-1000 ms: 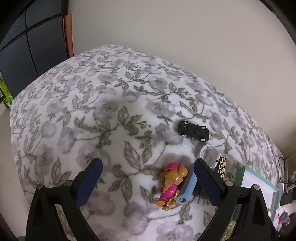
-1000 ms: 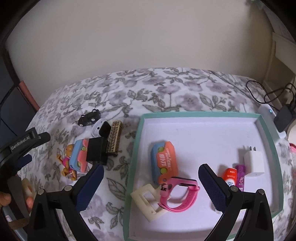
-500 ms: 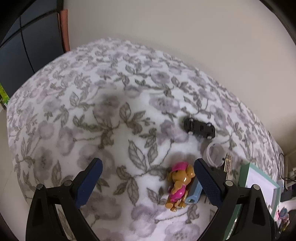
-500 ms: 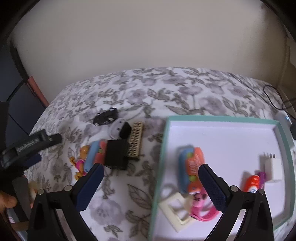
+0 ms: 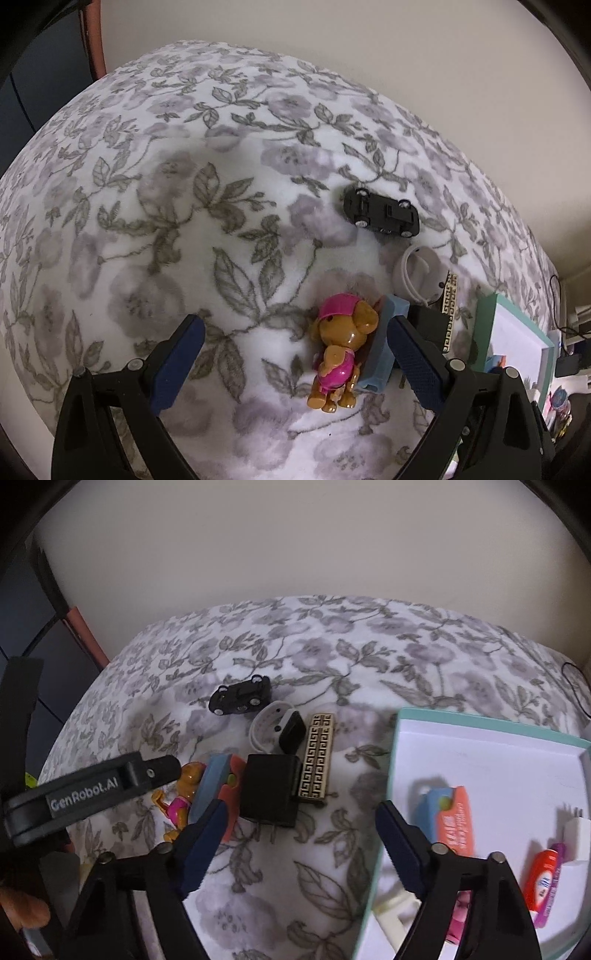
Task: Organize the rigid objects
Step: 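Grasp the pink-helmet dog figure with the left tool while the right tool grasps the black charger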
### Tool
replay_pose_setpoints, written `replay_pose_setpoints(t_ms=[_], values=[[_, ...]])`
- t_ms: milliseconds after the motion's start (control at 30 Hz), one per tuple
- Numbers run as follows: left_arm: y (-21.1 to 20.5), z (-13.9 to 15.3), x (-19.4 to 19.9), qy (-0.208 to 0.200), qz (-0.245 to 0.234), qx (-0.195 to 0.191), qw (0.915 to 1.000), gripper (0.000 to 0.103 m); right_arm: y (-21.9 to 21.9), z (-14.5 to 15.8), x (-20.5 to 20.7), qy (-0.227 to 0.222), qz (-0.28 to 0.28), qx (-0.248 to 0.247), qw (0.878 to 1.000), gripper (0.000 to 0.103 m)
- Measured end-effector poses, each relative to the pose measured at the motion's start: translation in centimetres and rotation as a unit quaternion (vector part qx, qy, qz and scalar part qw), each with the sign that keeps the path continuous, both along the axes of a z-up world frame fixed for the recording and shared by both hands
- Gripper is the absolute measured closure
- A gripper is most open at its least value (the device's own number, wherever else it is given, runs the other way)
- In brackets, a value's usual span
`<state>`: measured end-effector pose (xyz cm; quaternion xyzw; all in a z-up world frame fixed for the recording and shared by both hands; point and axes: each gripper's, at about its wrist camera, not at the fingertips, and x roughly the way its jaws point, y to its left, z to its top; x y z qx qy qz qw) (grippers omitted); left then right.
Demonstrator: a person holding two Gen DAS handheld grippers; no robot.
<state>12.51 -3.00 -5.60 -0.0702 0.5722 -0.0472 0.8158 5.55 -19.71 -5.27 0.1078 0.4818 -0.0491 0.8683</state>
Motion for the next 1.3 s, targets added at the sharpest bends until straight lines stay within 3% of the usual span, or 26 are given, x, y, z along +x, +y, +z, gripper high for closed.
replay_pose_setpoints(t_ms=[433, 533, 700, 967, 1300], values=[[-0.9, -3.2, 0.7, 0.048, -0.013, 0.031, 0.9983, 0.006, 1.4, -3.3, 2.5, 0.037, 0.024, -0.021, 0.999, 0.025], [-0.7, -3.9, 0.8, 0.058, -0.006, 0.031, 0.9978, 0.018, 1.6, -3.5, 2.9, 0.038, 0.028, -0.031, 0.998, 0.028], [-1.1, -3.9, 0.7, 0.051, -0.013, 0.044, 0.9976, 0.024, 1.9, -4.2, 3.4, 0.045, 0.031, -0.033, 0.998, 0.035], [-1.6, -3.2, 0.9, 0.046, -0.025, 0.025, 0.9983, 0.055, 1.9, -4.2, 3.4, 0.044, 0.026, -0.030, 0.998, 0.036], [-1.5, -3.0, 0.8, 0.047, -0.026, -0.001, 0.9986, 0.055, 1.5, -4.0, 3.0, 0.041, 0.025, -0.022, 0.999, 0.039]])
